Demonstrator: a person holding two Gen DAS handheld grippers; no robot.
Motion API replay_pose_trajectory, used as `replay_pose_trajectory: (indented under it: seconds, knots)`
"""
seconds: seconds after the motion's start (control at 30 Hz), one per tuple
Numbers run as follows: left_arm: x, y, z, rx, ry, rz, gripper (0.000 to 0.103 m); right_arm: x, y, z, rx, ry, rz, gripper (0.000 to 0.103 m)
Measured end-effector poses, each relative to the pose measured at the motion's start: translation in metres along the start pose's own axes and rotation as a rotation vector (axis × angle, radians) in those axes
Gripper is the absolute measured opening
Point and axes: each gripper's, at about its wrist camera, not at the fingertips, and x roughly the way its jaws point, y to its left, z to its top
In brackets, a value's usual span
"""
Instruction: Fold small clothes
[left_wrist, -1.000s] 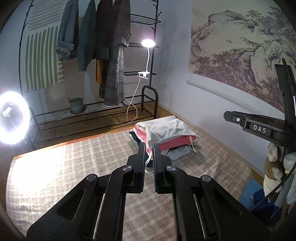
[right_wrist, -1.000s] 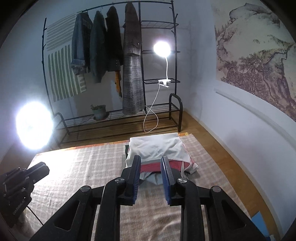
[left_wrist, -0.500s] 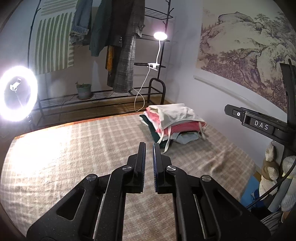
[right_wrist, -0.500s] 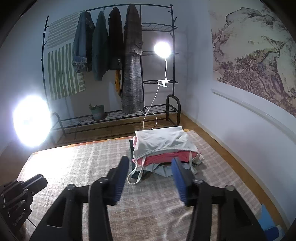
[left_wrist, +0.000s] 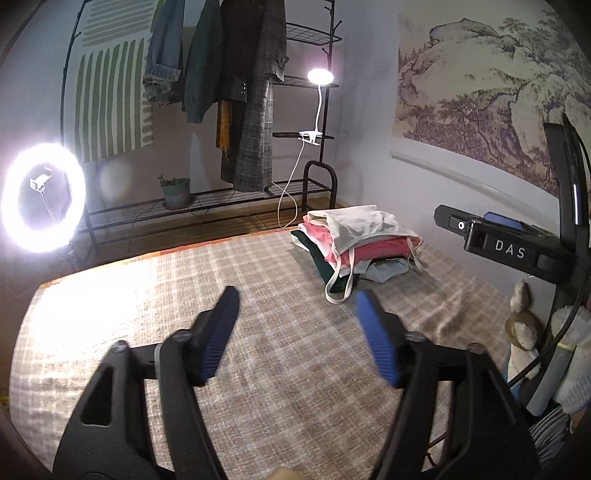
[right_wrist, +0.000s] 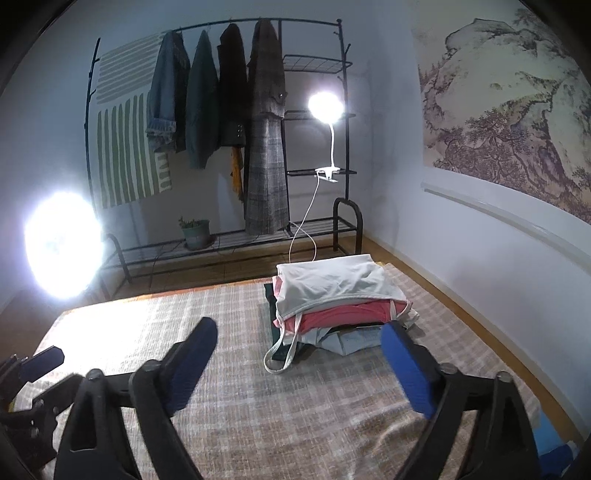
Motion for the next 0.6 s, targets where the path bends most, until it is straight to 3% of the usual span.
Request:
replay_pose_trajectory:
  seconds: [0.1, 0.4, 0.6]
  knots:
    - [-0.0011, -0.0002, -0.0009, -0.005, -0.005, 0.004, 0.078, 0.0004, -0.0005, 0.0002, -0.006, -0.018, -0.002, 0.103]
    - [-0.0051, -0.0050, -0.0015, 0.034, -0.013, 0.053, 0.099, 0.0035, -0.0003, -0.0009, -0.002, -0.032, -0.033, 0.103]
    - [-0.0069, -0.0064, -0.0031, 0.052, -0.030, 0.115, 0.103, 0.0034, -0.0024, 0.0002, 0.015, -0.035, -0.042, 0.103]
